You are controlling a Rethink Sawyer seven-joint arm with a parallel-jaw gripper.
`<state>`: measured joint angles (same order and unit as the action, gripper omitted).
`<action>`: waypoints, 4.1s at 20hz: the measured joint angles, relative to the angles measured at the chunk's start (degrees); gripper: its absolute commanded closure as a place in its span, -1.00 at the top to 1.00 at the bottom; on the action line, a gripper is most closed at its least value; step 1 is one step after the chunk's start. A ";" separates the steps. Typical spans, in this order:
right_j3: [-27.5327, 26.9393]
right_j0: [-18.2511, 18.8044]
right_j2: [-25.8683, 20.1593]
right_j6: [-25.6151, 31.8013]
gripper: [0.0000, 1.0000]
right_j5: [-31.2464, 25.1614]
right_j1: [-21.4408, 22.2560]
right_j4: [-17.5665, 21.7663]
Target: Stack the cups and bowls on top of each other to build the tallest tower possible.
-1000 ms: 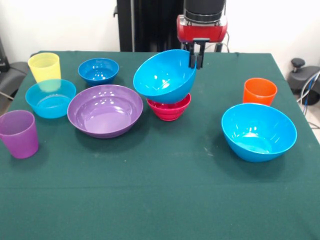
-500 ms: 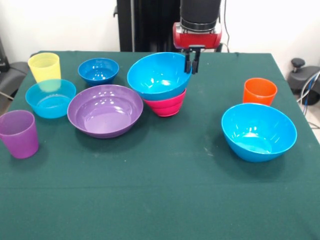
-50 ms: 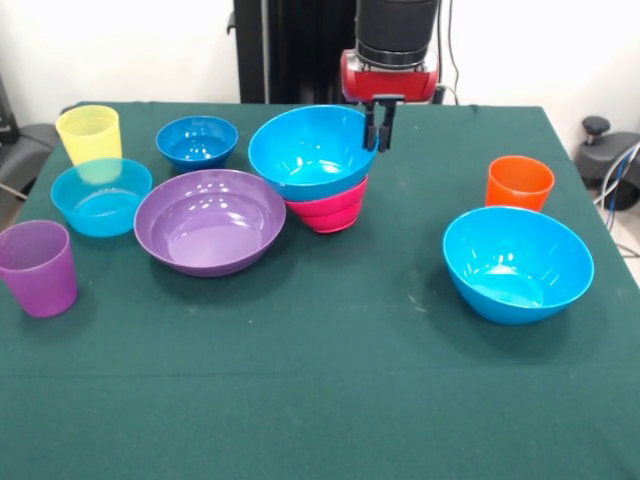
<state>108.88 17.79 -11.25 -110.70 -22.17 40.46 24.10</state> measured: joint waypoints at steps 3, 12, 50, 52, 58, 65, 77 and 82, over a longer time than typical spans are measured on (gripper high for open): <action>-0.09 -0.01 0.04 0.00 -1.00 0.01 0.00 0.00; -0.66 -0.57 0.56 0.00 -1.00 -0.01 -0.01 0.01; -2.45 -5.23 5.00 0.00 -1.00 0.71 -0.69 0.00; -2.61 -5.35 5.13 0.00 -1.00 0.70 -0.70 0.00; -3.17 -5.68 5.41 0.00 1.00 0.71 -1.77 -0.40; -3.37 -5.87 5.81 0.00 1.00 0.71 -3.07 -0.45; -3.18 -6.89 6.93 0.00 1.00 1.51 -2.30 -0.68; -0.42 -5.74 5.65 0.00 1.00 0.66 4.00 -4.03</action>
<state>108.46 12.06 -5.60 -110.70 -21.51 44.45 20.08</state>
